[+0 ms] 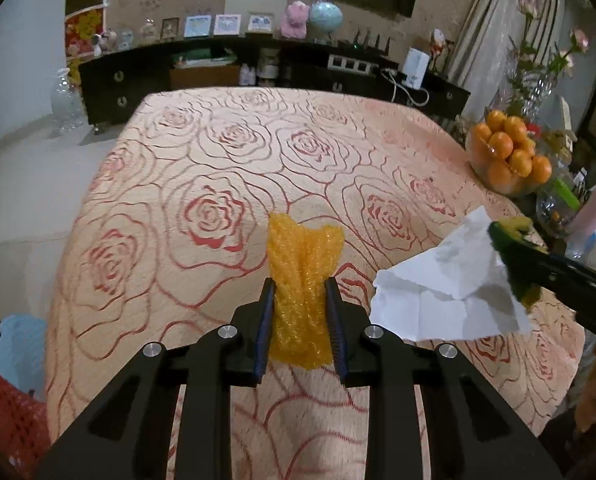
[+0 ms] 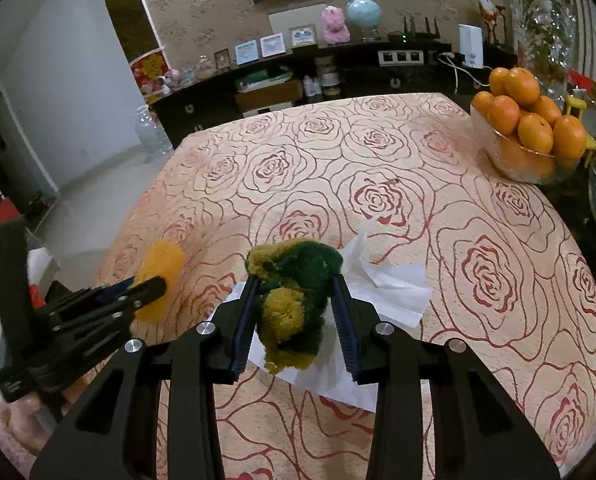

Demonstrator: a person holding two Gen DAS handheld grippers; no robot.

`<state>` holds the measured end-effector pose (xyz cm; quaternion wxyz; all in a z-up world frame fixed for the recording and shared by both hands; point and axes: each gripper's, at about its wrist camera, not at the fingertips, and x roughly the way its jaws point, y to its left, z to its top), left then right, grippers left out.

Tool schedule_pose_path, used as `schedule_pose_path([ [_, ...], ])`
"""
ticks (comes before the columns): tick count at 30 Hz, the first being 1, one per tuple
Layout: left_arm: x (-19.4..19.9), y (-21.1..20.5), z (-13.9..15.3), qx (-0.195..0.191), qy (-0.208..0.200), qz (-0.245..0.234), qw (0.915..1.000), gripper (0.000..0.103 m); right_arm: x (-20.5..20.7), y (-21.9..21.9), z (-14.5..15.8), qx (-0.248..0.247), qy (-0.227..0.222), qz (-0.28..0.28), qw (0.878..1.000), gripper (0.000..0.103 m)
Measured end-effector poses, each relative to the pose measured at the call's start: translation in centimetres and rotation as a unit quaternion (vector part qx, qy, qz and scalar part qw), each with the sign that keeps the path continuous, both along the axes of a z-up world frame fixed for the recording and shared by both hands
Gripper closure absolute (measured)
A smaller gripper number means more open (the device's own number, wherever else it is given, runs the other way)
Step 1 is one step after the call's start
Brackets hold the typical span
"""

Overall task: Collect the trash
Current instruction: 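Carry the yellow sponge and green scrubber in both tools to the wastebasket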

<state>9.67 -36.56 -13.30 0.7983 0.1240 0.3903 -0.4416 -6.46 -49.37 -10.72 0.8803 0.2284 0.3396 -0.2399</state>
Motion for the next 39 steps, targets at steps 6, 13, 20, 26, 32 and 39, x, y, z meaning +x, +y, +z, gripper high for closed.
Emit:
schedule_pose_path([
  [6, -1.2, 2.8, 1.9, -0.011, -0.028, 0.022, 0.9993, 0.079, 0.4, 0.9, 0.4, -0.006, -0.005, 0.013, 1.0, 0.067],
  [13, -2.8, 7.3, 4.5, -0.024, -0.069, 0.064, 0.9953, 0.079, 1.2, 3.1, 1.3, -0.012, -0.032, 0.049, 0.998, 0.067],
  [20, -3.5, 12.1, 6.7, -0.026, -0.11, 0.119, 0.9865, 0.079, 2.5, 6.1, 2.1, -0.006, -0.054, 0.097, 0.994, 0.067],
  [26, -3.5, 15.9, 8.0, -0.025, -0.129, 0.159, 0.9784, 0.079, 3.6, 9.1, 3.0, -0.008, -0.066, 0.135, 0.989, 0.067],
  [32, -3.5, 19.6, 9.0, -0.02, -0.148, 0.197, 0.9689, 0.079, 4.6, 11.9, 3.7, -0.011, -0.071, 0.167, 0.983, 0.067],
  [39, -2.4, 24.9, 9.8, -0.011, -0.164, 0.253, 0.9535, 0.079, 5.6, 14.9, 4.7, -0.017, -0.075, 0.201, 0.977, 0.067],
])
